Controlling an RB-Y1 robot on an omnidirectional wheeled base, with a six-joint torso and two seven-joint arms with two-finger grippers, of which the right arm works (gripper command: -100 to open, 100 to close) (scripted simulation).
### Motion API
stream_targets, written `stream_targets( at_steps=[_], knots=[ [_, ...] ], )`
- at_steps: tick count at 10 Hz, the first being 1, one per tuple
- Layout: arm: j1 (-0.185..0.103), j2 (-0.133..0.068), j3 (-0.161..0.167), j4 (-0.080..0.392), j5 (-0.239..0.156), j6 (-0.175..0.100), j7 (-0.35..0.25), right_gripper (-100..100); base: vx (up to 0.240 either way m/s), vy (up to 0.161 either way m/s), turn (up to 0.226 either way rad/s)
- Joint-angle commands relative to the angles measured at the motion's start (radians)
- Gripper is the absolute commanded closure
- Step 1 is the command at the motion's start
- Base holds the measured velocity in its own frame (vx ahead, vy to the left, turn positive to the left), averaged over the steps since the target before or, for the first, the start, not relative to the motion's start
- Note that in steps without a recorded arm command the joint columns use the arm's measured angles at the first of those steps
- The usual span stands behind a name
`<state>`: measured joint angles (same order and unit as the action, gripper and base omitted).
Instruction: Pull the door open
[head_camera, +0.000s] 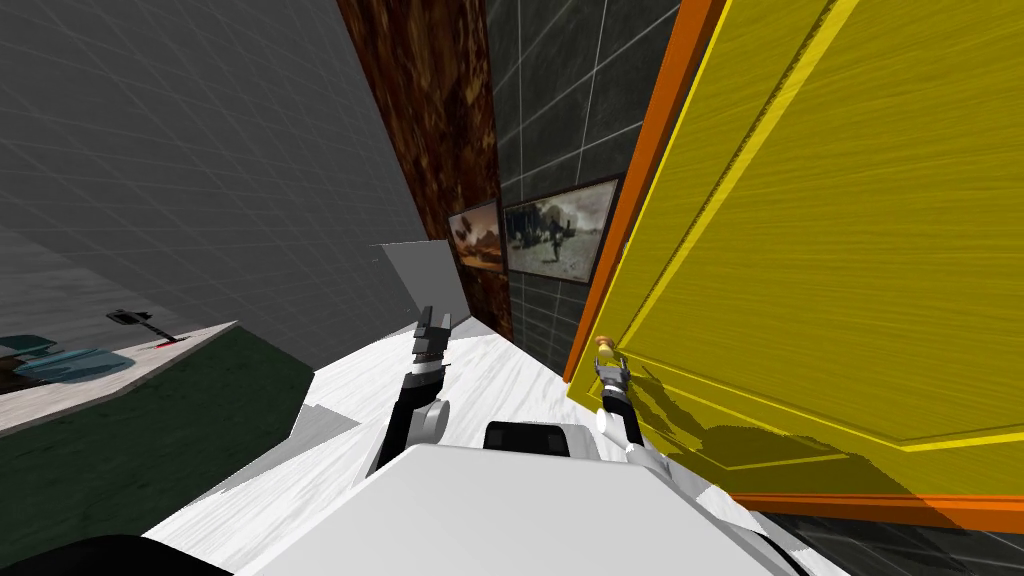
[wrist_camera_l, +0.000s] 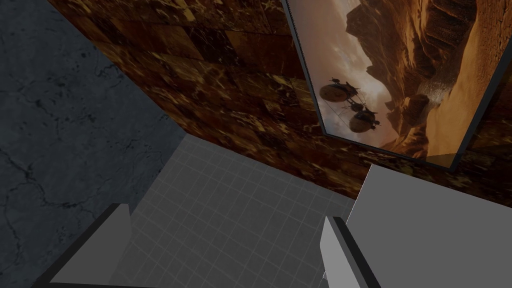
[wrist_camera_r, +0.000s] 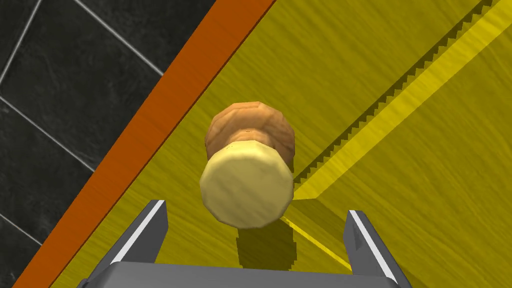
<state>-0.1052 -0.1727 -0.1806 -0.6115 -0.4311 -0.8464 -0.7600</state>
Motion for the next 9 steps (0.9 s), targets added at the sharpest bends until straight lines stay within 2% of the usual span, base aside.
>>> stream_targets(
  at_steps=[1, 4, 5, 7, 8, 9],
  knots=[
    [-0.003, 0.009, 0.005, -0.004, -0.022, -0.001, -0.050, -100, -0.064, -0.010, 0.045],
    [-0.008, 0.024, 0.013, -0.009, -0.059, -0.004, -0.131, -100, -0.067, -0.007, 0.054],
    [-0.008, 0.024, 0.013, -0.009, -0.059, -0.004, -0.136, -100, -0.043, -0.005, 0.029],
    [-0.013, 0.038, 0.020, -0.014, -0.094, -0.006, -0.201, -100, -0.061, -0.013, 0.066],
    [-0.013, 0.038, 0.020, -0.014, -0.094, -0.006, -0.216, -100, -0.059, -0.004, 0.023],
    [-0.016, 0.044, 0.024, -0.017, -0.111, -0.007, -0.250, -100, -0.065, -0.003, 0.040]
  ],
)
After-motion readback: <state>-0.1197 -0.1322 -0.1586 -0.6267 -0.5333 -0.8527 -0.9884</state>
